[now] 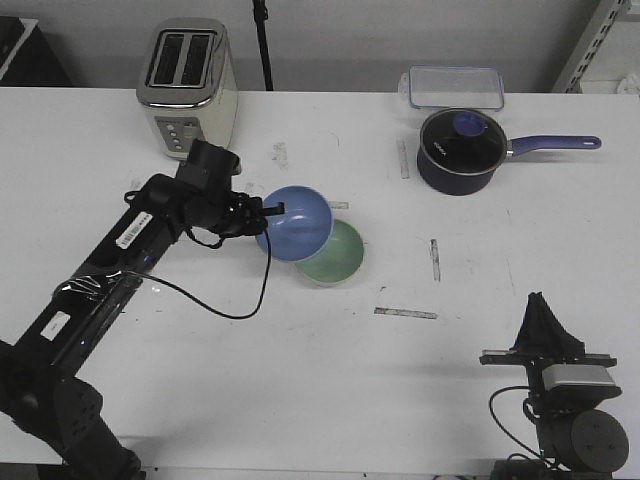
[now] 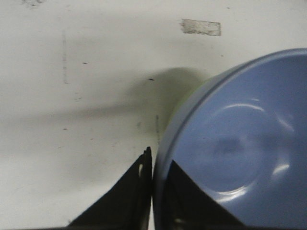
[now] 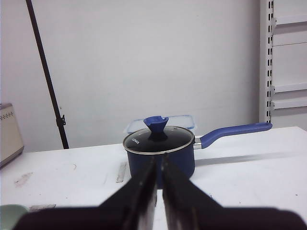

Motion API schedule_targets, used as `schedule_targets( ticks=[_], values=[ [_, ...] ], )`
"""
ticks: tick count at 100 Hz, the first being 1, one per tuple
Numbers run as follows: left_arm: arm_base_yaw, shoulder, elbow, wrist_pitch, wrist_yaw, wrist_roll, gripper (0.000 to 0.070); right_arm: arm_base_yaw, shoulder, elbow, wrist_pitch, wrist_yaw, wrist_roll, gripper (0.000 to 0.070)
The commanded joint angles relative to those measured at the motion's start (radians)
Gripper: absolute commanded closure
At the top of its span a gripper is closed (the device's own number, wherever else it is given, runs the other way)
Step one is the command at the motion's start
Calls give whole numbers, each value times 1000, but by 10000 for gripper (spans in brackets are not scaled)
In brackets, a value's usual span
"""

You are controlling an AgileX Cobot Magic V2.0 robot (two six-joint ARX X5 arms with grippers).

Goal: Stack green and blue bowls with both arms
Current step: 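Lift the blue bowl with the left gripper over the green bowl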

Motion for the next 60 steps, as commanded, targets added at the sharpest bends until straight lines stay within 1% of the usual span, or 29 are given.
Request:
schedule_targets(
  ticks=[1,12,31,60],
  values=[
    [-34,30,27,32,-1,-38,699,0,-1,3,11,0,9,689],
    [-76,57,27,78,-3,-65,699,0,-1,3,11,0,9,688],
    [-116,122,27,80,-6,-70,699,0,-1,3,11,0,9,689],
    [-125,156,27,80,-6,-69,696,0,-1,3,11,0,9,689]
  ],
)
